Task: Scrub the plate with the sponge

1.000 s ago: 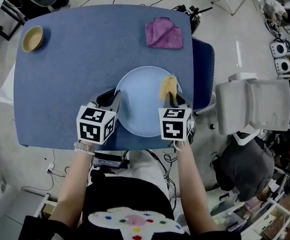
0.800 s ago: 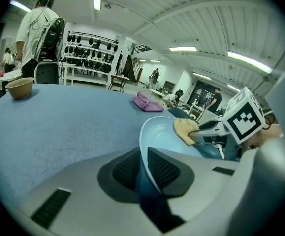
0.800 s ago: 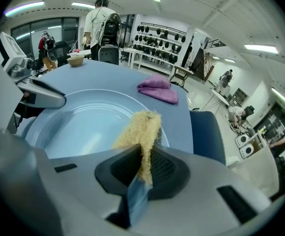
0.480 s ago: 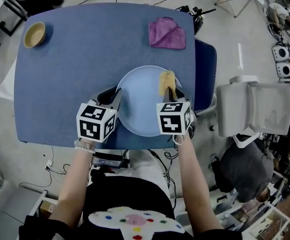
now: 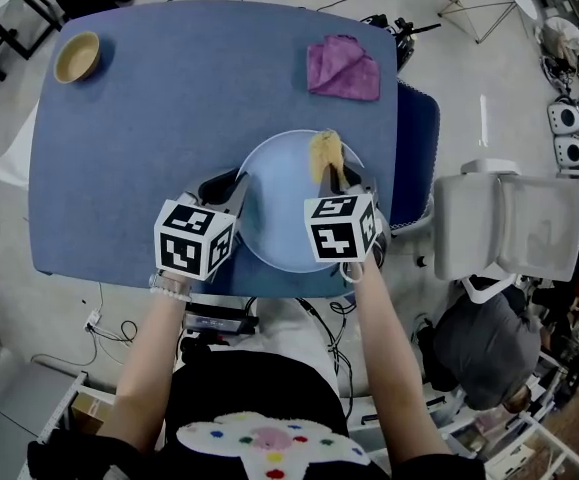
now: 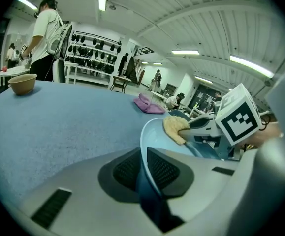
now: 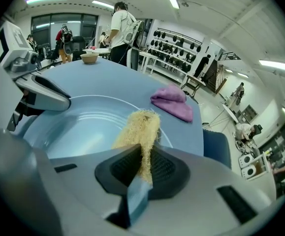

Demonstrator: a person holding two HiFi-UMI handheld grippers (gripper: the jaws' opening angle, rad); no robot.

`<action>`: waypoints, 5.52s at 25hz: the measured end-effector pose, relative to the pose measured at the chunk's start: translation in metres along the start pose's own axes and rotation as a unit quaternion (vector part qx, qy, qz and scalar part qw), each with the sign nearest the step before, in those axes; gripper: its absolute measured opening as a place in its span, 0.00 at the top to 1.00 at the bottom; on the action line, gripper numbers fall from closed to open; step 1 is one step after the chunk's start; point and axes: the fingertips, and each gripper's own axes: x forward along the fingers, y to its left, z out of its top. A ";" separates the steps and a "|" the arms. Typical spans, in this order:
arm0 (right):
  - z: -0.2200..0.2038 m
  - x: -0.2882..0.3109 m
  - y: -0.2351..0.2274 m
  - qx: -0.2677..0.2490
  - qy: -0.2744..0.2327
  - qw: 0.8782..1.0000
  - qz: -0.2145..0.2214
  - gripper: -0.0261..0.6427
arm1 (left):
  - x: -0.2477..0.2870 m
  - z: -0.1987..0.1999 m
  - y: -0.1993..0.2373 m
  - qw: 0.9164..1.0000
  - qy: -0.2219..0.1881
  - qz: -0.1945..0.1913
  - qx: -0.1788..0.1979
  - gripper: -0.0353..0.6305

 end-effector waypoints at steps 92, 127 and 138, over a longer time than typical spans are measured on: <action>-0.097 -0.069 0.059 -0.232 0.080 0.968 0.058 0.90 | 0.002 0.000 0.002 1.000 -0.001 -0.009 -0.010 0.87; -0.021 0.001 -0.005 -0.227 0.043 0.973 -0.014 0.90 | 0.001 -0.001 0.003 1.000 -0.008 0.011 -0.017 0.88; 0.007 0.002 0.032 -0.269 0.005 0.963 0.013 0.90 | 0.001 0.000 0.002 1.000 -0.008 0.010 -0.017 0.88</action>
